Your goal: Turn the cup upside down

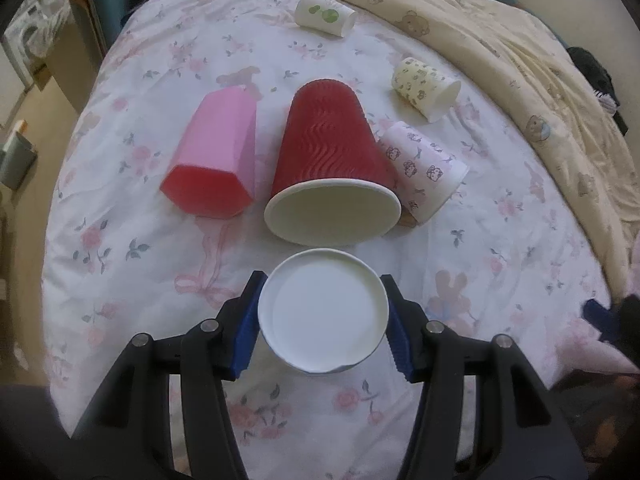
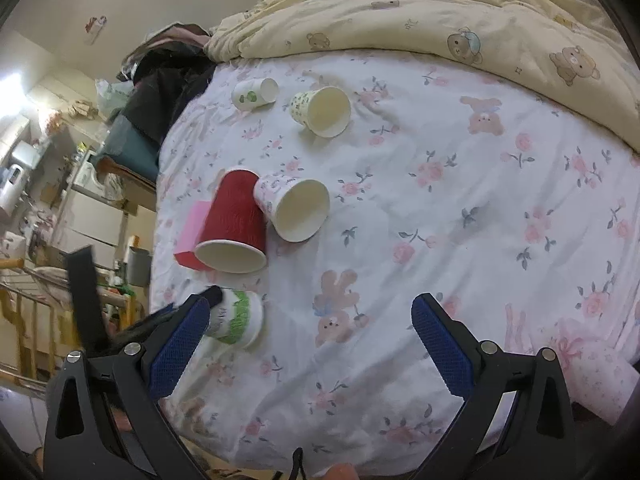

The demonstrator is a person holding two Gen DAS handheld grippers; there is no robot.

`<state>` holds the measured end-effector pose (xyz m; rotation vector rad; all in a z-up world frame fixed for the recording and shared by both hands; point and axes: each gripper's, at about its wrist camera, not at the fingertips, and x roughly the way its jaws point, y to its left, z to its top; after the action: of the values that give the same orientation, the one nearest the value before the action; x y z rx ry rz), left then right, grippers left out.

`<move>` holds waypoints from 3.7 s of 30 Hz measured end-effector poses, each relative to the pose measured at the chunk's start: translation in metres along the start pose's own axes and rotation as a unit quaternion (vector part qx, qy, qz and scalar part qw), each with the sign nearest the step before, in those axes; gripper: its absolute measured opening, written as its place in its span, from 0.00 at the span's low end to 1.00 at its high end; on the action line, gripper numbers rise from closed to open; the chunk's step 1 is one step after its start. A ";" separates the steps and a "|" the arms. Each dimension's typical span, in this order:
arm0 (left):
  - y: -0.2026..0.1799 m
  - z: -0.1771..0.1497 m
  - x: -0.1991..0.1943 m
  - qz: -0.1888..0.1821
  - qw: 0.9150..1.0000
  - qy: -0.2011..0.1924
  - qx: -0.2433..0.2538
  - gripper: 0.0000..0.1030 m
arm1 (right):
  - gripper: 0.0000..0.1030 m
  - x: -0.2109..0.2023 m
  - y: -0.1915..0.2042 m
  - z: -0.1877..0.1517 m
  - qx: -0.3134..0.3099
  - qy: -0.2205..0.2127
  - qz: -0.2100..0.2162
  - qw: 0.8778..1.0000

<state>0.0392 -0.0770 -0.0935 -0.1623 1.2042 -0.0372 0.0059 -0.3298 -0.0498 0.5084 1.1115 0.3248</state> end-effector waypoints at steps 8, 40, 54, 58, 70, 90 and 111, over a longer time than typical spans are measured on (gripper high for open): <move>-0.013 0.001 0.010 0.028 0.999 -0.017 0.021 0.50 | 1.00 0.001 0.005 0.000 -0.005 0.004 0.011 1.000; 0.007 -0.002 -0.093 0.002 0.992 -0.071 0.102 1.00 | 1.00 0.008 0.010 -0.001 -0.023 -0.004 -0.019 1.000; 0.062 -0.041 -0.131 0.051 0.988 -0.145 0.017 1.00 | 1.00 0.003 0.032 -0.028 -0.068 -0.023 -0.028 0.997; 0.067 -0.049 -0.128 0.057 0.988 -0.146 0.012 1.00 | 1.00 0.003 0.045 -0.041 -0.088 -0.038 -0.032 0.995; 0.071 -0.052 -0.125 0.056 0.988 -0.144 -0.002 1.00 | 1.00 0.011 0.084 -0.053 -0.170 -0.060 -0.060 0.982; 0.063 -0.052 -0.122 0.052 0.989 -0.136 0.004 1.00 | 1.00 0.017 0.090 -0.049 -0.167 -0.059 -0.058 0.982; 0.060 -0.052 -0.121 0.050 0.990 -0.134 0.002 1.00 | 1.00 0.018 0.087 -0.049 -0.169 -0.061 -0.060 0.982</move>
<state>-0.0559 -0.0091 -0.0082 -0.0991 0.9422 0.0684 -0.0314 -0.2371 -0.0335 0.1562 0.9389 0.3641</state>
